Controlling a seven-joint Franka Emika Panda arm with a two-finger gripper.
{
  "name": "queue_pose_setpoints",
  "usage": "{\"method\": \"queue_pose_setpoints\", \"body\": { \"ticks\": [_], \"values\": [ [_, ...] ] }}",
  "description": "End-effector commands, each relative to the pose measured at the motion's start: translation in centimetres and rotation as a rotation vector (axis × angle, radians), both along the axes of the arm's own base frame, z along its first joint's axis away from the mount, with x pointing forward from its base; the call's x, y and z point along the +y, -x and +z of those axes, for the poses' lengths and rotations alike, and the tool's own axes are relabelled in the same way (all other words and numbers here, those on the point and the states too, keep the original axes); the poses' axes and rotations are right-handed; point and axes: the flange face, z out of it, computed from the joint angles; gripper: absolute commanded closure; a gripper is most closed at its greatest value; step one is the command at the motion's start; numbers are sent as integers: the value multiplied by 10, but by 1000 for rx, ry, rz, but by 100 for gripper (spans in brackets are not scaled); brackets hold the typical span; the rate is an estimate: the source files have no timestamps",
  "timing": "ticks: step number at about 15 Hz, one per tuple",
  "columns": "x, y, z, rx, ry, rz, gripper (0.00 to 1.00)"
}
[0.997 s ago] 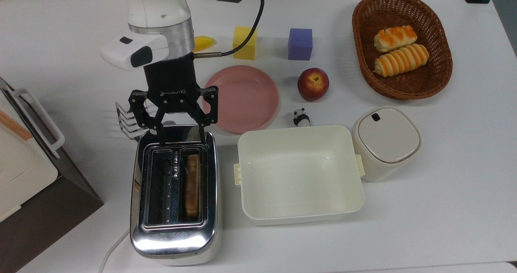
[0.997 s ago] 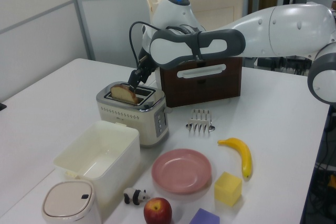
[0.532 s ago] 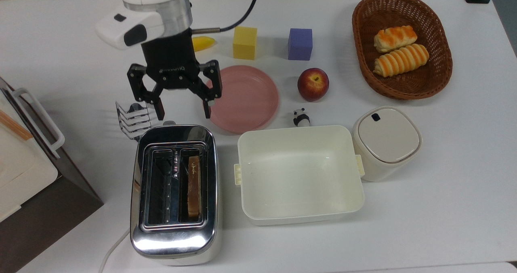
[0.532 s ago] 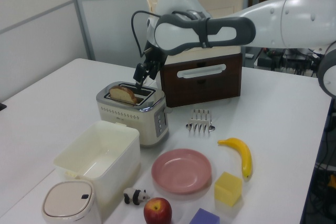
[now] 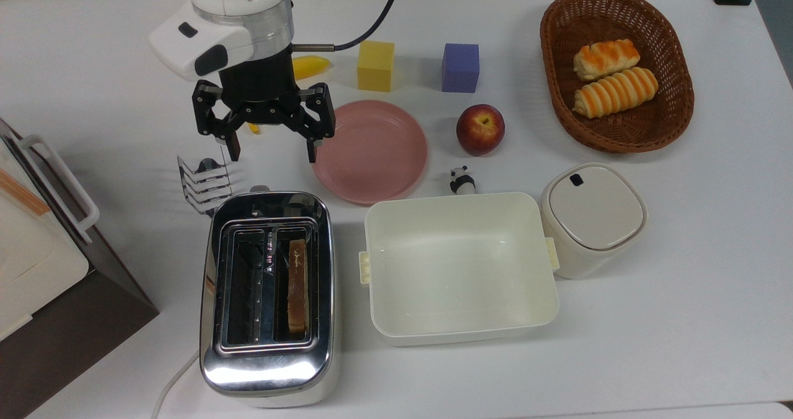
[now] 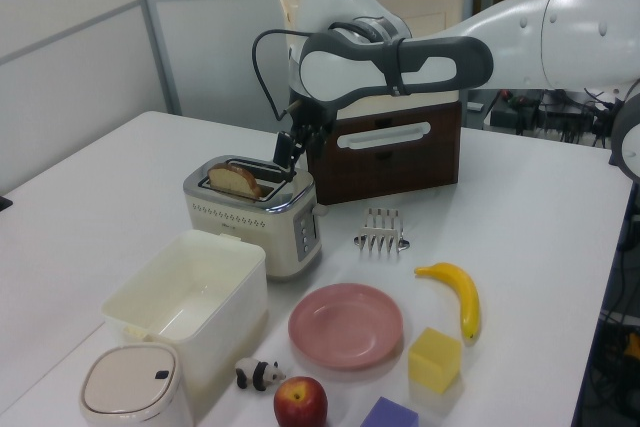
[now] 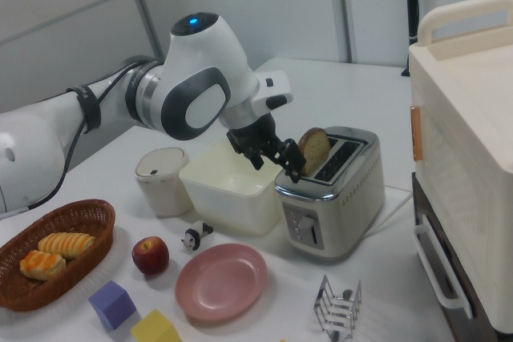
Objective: Put the bread in the toaster
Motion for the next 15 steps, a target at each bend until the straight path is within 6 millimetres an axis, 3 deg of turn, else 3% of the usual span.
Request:
{"method": "queue_pose_setpoints", "body": {
  "ticks": [1,4,15],
  "values": [
    [-3,17,2,76,1,-26,0],
    [-11,26,8,112,-3,-38,0],
    [-24,34,3,180,-9,-59,0]
  ]
}}
